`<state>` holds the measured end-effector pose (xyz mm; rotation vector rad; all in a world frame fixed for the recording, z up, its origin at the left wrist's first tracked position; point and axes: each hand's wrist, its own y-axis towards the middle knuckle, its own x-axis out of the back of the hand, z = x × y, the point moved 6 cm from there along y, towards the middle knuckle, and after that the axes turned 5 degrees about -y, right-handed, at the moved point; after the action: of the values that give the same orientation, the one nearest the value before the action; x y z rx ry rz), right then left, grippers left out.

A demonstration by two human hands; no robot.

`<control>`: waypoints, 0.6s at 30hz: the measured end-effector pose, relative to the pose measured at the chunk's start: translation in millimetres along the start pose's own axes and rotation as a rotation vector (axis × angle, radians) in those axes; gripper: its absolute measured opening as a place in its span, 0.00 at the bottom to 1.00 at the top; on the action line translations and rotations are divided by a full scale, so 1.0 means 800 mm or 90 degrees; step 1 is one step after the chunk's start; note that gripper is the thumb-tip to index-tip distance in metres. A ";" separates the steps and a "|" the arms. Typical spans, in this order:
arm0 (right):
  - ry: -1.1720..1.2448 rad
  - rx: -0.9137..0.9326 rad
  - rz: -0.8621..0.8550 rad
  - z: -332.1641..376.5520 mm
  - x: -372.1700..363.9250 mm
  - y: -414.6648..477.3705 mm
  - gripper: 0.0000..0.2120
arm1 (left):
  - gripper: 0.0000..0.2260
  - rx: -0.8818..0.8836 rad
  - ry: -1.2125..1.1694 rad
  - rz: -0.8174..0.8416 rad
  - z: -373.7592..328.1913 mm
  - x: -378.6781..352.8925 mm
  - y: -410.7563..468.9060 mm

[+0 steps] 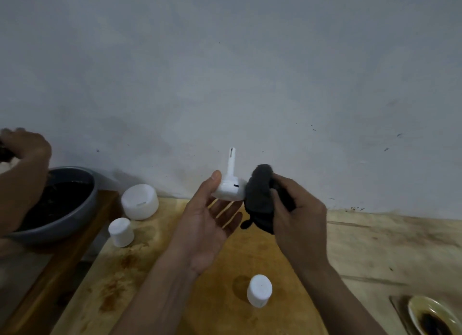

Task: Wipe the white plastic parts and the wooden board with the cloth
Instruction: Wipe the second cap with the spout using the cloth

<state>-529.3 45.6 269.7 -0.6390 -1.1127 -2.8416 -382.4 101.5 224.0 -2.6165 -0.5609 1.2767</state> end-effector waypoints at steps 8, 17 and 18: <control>-0.032 0.174 0.059 0.012 -0.017 -0.003 0.21 | 0.26 0.000 -0.089 -0.004 0.004 -0.011 -0.008; 0.056 0.040 -0.025 0.023 0.012 0.007 0.20 | 0.27 -0.008 -0.122 0.022 0.000 -0.019 -0.004; 0.044 0.065 -0.009 0.029 0.006 0.001 0.21 | 0.26 -0.011 -0.077 0.037 0.002 -0.020 -0.004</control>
<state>-524.9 60.5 287.7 -0.5250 -1.2462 -2.7739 -393.6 97.8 235.3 -2.6005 -0.5197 1.4617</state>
